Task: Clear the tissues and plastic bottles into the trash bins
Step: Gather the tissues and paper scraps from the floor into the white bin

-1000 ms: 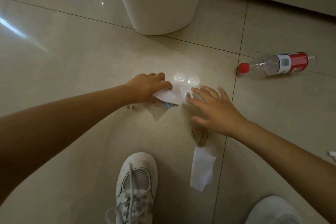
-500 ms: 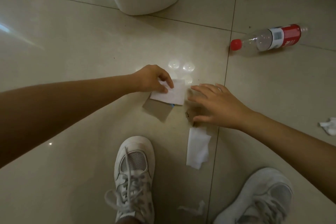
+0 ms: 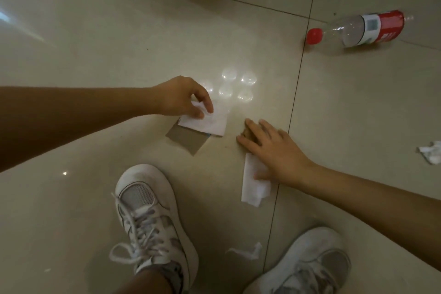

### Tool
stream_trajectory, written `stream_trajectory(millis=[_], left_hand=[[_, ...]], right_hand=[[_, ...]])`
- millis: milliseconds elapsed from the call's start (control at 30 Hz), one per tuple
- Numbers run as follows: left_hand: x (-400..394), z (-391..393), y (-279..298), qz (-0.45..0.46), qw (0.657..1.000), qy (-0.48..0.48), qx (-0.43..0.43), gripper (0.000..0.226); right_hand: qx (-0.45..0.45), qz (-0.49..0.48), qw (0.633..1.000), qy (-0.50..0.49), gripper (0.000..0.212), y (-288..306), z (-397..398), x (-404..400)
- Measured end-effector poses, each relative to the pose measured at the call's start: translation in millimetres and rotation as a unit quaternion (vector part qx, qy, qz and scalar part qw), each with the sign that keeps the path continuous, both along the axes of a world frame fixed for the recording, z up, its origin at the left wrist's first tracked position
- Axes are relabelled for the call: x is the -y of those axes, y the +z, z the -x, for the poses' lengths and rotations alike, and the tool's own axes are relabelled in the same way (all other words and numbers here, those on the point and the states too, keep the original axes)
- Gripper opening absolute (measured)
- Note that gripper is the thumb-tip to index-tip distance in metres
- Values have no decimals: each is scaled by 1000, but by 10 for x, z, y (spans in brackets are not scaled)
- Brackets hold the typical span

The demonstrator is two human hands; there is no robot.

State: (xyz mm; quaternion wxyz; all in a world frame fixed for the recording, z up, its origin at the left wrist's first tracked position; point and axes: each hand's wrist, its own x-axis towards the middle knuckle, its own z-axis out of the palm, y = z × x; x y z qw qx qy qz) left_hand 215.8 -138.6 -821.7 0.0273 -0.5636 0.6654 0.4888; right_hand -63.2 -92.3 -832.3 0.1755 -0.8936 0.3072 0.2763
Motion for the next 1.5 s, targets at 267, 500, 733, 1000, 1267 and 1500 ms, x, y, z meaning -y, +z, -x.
stream_trajectory(millis=[267,500,733,1000,1267,1500], left_hand=[[112,190,53,10,1000,-9,13,20],[359,318,205,49,998,-30,8,20],[617,212,531,113,993,0,-17,19],[587,50,540,85,996,23,-22,18],[478,122,450,80,997,-10,-2,19],[474,136,439,84,996,-18,6,19]], right_hand=[[171,64,983,4,46,-214,209,-105],[194,132,972,31,40,-178,253,176],[262,129,954,-70,50,7,243,501],[190,-202,937,-211,42,63,197,423],[212,142,967,-7,31,-158,232,402],[79,100,991,45,83,-197,209,306]])
